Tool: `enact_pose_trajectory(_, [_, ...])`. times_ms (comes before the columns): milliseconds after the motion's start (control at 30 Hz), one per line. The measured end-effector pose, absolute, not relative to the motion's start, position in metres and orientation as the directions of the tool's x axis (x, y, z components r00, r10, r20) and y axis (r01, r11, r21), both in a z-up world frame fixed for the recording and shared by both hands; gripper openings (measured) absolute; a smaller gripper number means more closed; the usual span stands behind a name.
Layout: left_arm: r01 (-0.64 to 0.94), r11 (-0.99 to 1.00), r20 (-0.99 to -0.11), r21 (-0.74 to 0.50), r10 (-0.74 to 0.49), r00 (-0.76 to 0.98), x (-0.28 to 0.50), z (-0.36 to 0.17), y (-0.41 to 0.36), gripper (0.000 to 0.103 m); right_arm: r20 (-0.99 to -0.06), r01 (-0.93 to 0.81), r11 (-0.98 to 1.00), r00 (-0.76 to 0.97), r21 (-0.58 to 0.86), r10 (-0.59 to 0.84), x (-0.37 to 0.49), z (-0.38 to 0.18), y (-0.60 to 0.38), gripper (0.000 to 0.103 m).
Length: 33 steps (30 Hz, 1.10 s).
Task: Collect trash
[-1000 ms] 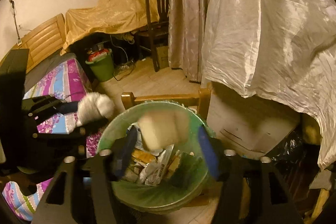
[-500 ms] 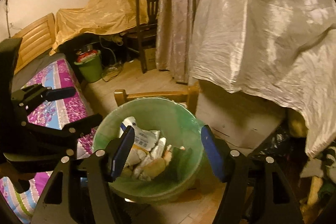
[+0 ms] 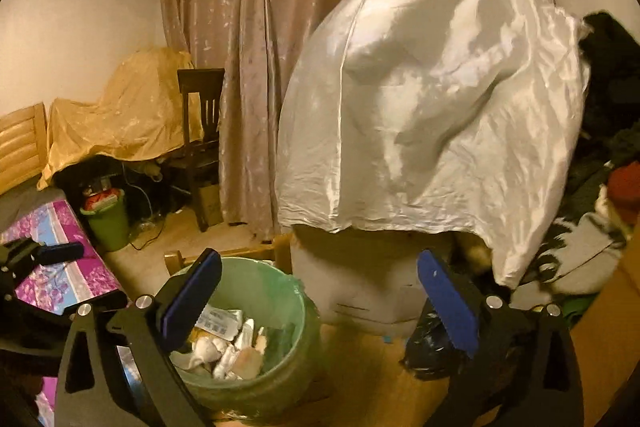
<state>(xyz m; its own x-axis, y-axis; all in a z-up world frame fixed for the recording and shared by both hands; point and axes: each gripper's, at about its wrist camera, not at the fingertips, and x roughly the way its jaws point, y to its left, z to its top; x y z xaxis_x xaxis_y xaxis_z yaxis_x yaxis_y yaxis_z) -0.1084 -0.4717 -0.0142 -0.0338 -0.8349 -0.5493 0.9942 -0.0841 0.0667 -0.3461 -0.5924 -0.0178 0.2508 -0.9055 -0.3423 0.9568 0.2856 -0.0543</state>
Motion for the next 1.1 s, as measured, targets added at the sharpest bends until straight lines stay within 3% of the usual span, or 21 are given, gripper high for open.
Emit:
enact_pose_trajectory(367, [0.992, -0.086, -0.506, 0.092, -0.862, -0.028, -0.106, -0.016, -0.438, 0.090, -0.350, 0.914, 0.366, 0.290, -0.174, -0.891, -0.330, -0.017, -0.573, 0.098])
enact_pose_trajectory(733, [0.995, -0.048, -0.509, 0.090, -0.861, 0.005, -0.105, -0.017, -0.445, 0.090, -0.386, 0.922, 0.352, 0.269, -0.163, -0.883, -0.327, -0.046, -0.581, 0.098])
enact_pose_trajectory(833, [0.995, -0.035, -0.514, 0.091, -0.858, 0.016, -0.104, -0.018, -0.446, 0.095, -0.388, 0.925, 0.345, 0.263, -0.159, -0.884, -0.328, -0.051, -0.583, 0.098])
enact_pose_trajectory(1100, [0.996, -0.034, -0.530, 0.086, -0.848, 0.017, -0.103, -0.019, -0.448, 0.097, -0.408, 0.926, 0.353, 0.274, -0.131, -0.871, -0.333, -0.061, -0.587, 0.098])
